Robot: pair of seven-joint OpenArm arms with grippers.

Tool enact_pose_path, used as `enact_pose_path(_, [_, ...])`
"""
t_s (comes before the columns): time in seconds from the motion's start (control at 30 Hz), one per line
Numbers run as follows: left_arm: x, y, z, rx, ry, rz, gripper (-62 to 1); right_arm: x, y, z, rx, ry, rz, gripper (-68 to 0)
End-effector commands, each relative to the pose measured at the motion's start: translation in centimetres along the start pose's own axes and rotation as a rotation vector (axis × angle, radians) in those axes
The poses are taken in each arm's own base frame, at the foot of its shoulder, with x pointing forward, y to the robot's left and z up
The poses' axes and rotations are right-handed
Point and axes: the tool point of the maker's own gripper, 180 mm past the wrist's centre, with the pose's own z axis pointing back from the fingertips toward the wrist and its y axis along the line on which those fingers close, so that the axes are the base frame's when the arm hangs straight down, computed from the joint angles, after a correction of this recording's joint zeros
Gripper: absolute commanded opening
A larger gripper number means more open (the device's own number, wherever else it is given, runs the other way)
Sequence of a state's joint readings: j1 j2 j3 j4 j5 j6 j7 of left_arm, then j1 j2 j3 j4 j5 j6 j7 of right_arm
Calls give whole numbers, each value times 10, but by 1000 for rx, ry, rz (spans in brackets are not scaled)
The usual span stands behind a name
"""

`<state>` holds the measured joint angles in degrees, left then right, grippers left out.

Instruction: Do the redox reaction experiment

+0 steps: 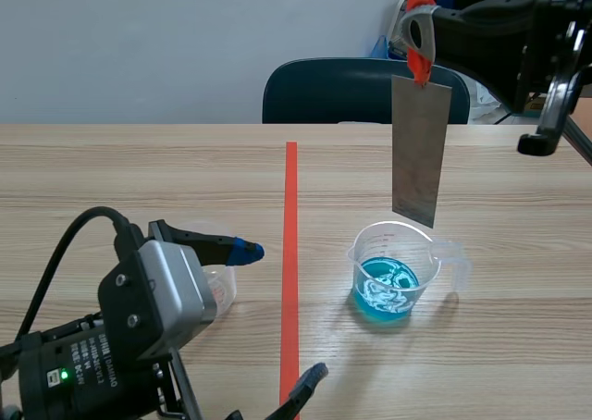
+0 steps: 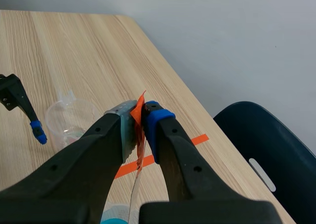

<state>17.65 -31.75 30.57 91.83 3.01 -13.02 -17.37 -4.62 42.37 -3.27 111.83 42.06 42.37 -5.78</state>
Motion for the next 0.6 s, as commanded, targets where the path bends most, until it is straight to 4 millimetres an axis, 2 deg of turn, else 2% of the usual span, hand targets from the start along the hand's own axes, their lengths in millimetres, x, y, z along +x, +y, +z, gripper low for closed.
enact_pose_path(0.0, [6, -1, 0, 9, -18, 11, 14, 16, 1, -1, 13, -50, 20, -671])
enact_pose_path(0.13, [-1, -1, 0, 17, 17, 43, 14, 16, 1, -1, 13, -55, 16, -671])
enact_pose_path(0.57, [0, -1, 0, 17, 13, 45, 14, 17, 1, -1, 14, -58, 12, -671])
